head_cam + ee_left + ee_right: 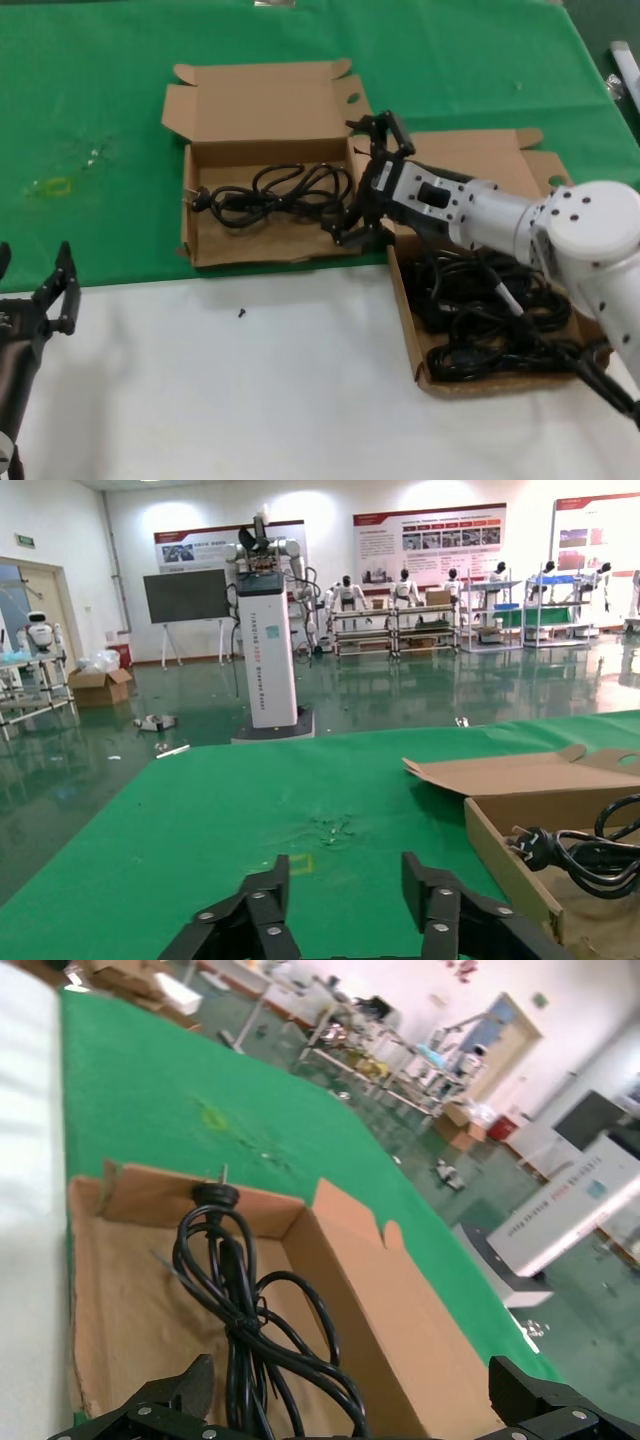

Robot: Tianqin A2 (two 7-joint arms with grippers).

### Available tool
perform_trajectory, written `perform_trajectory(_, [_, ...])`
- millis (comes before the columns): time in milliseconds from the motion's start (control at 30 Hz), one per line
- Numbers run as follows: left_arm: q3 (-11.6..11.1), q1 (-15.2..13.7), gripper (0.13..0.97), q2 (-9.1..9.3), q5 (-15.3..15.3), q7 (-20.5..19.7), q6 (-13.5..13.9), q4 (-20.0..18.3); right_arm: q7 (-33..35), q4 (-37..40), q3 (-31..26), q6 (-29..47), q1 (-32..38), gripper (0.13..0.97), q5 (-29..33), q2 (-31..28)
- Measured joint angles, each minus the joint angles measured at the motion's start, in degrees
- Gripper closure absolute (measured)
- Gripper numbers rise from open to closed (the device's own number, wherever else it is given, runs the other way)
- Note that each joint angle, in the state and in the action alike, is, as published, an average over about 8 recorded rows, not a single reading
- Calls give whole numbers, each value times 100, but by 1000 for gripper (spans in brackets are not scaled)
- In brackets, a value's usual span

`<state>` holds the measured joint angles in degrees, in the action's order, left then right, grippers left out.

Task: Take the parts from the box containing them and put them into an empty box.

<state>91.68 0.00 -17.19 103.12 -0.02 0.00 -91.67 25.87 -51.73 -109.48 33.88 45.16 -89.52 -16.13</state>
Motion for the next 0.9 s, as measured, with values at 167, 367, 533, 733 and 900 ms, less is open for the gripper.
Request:
perform_trajectory(167, [0,0,681,0,1,0,0,0,-212,-328,146,-277,-370,129,-112,-9])
perform_trajectory(367, [0,0,517,0,1,0,0,0,-468,-723,322,-612,-817,129,-246,-19])
perform_trajectory(533, [0,0,466,0,0,0,0,0,-679,-1048,467,-889,-1189,129,-357,-28])
perform_trajectory(733, [0,0,323,0,0,0,0,0,-936,-1445,644,-1225,-1636,129,-492,-38])
perform_trajectory(900, [0,0,254,0,1,0,0,0,-1148,-1772,791,-1503,-2005,129,-604,-47])
